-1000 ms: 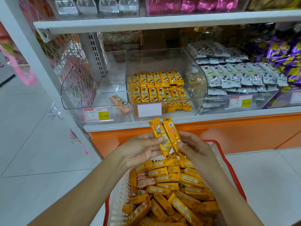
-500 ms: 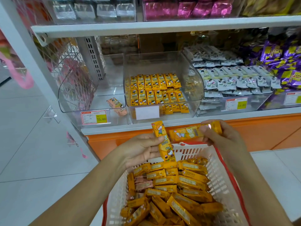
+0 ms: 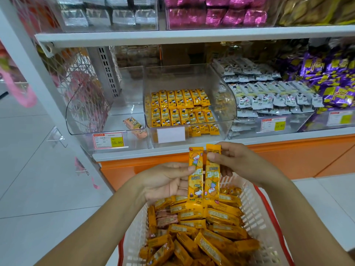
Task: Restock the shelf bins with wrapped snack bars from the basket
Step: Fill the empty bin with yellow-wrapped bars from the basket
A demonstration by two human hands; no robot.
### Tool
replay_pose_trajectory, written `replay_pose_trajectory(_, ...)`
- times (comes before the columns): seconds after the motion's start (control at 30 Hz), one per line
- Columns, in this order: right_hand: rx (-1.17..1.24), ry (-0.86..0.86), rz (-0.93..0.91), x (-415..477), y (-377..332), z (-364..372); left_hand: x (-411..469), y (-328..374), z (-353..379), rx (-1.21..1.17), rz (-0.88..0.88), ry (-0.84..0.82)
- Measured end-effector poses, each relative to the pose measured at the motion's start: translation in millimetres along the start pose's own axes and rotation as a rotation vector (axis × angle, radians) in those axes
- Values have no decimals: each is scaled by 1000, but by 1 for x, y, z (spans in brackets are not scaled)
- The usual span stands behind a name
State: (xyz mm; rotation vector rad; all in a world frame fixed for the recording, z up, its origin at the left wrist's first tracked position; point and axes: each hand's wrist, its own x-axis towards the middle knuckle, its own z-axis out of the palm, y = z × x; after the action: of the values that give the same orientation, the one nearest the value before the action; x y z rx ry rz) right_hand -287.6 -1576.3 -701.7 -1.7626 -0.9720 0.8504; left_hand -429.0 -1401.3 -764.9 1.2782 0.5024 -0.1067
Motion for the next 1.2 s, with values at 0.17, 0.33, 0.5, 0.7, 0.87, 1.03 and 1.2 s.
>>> replay_pose_trajectory(0.17, 138, 138, -7, 1, -3, -3, -11, 15, 11, -185, 5, -40)
replay_pose_trajectory(0.33, 512, 434, -81, -7, -7, -14, -12, 22, 17, -271, 7, -45)
replay_pose_trajectory(0.5, 683, 557, -44, -6, -1, 17, -8, 25, 24, -483, 55, -92)
replay_pose_trajectory(0.7, 356, 597, -103, -2, 15, 48, -7, 29, 28, -567, 156, -84)
replay_pose_trajectory(0.87, -85, 465, -174, -7, 3, 47, -10, 33, 30, -543, 204, -31)
replay_pose_trajectory(1.03, -590, 498, -257, 1, -14, 48, -17, 47, 31, -407, 261, -7)
replay_pose_trajectory(1.2, -554, 588, -198, 42, -46, 11, -30, 73, 15, 274, 468, 520)
